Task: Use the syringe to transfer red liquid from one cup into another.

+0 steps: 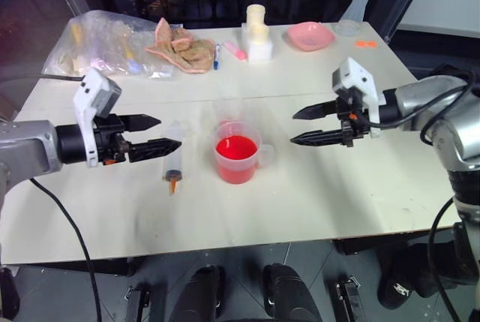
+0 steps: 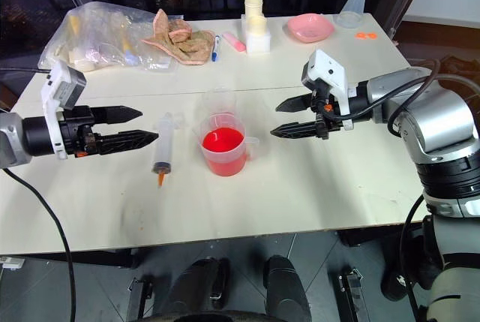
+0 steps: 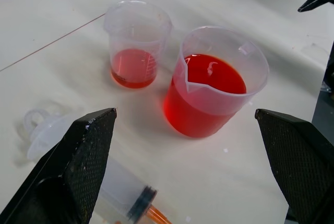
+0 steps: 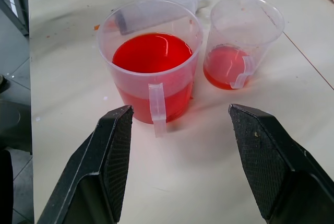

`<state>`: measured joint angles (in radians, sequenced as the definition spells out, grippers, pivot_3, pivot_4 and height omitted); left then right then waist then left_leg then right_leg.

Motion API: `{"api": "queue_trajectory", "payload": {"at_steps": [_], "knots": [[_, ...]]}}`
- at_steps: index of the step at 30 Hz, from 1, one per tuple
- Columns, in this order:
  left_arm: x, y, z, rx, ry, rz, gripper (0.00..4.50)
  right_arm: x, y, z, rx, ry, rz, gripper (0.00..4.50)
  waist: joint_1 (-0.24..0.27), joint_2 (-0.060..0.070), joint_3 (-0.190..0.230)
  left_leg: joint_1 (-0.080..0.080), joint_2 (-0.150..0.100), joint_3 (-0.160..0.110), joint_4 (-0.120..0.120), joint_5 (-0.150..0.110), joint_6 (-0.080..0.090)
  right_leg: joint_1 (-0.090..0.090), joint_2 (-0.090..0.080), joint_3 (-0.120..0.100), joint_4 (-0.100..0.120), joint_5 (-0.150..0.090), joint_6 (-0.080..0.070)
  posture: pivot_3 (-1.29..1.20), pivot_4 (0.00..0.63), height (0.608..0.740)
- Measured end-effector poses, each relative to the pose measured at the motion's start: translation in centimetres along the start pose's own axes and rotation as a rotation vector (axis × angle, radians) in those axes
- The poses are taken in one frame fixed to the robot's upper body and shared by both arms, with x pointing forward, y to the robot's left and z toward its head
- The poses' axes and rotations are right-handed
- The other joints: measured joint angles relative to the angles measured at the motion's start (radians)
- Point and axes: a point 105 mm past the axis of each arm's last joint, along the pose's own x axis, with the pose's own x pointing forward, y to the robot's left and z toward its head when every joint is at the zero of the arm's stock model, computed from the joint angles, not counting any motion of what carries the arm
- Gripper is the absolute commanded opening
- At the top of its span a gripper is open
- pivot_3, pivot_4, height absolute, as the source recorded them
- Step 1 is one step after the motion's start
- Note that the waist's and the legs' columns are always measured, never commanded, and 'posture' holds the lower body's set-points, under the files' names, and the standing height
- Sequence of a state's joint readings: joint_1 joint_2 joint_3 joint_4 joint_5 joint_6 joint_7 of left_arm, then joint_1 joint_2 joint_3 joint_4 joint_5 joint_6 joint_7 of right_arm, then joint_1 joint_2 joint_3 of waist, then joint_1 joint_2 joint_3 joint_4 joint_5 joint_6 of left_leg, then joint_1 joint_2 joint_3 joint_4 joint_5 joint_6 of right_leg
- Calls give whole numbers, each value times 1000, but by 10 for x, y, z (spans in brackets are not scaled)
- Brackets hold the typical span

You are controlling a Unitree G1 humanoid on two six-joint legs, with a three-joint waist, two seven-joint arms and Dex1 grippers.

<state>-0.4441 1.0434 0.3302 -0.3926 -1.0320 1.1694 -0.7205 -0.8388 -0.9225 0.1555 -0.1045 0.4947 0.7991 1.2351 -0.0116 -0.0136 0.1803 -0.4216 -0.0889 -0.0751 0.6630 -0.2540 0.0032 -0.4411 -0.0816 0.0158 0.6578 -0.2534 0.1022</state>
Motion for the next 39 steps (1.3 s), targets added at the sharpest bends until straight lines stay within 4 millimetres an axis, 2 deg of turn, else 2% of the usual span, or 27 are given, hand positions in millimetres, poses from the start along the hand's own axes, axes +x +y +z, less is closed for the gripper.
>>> {"api": "queue_trajectory", "payload": {"at_steps": [20, 27, 30, 34, 39], "knots": [[2, 2, -1, -23, 5, 24, 4464, 0, 0, 2, -7, -3, -7, 3037, 0, 0, 0, 0, 0, 0, 0, 0, 0, 0, 0, 0, 0, 0, 0, 0, 150, 740], [8, 1, -15, -43, 90, 47, 4464, -1, 1, 2, -8, -2, 0, 3037, 0, 0, 0, 0, 0, 0, 0, 0, 0, 0, 0, 0, 0, 0, 0, 0, 150, 740], [9, 4, -12, -37, 97, 78, 4464, -1, 1, 2, -8, -2, 0, 3037, 1, 0, 0, 0, 0, 0, 0, 0, 0, 0, 0, 0, 0, 0, 0, 0, 150, 740], [14, 14, 0, -71, 79, 148, 4464, -1, 0, 2, -11, -3, 0, 3037, 3, 0, 0, 0, 0, 0, 1, 0, 0, 1, 0, 0, 0, 0, 0, 0, 150, 740], [31, 42, 13, -226, 89, 309, 4464, -1, 1, 3, -13, -4, 4, 3037, 8, -1, 0, 0, -1, -1, 3, 0, 0, 1, 1, -1, 2, 0, 1, 0, 150, 740]]}}
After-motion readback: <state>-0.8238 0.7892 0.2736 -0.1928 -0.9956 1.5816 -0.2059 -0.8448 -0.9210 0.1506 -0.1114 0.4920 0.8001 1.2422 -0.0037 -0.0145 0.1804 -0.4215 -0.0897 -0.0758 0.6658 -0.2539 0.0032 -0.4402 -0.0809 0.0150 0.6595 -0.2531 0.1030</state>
